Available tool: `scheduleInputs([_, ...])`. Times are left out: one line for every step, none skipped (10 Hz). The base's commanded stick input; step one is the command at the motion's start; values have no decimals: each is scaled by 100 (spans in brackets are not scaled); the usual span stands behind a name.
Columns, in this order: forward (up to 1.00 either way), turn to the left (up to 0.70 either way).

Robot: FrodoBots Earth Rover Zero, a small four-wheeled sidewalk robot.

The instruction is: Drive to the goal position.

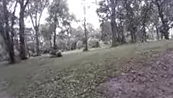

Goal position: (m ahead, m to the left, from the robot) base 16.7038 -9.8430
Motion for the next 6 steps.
scheduleInputs([70,0])
scheduleInputs([70,-2])
scheduleInputs([70,-11])
scheduleInputs([70,-14])
scheduleInputs([70,-14])
scheduleInputs([70,-14])
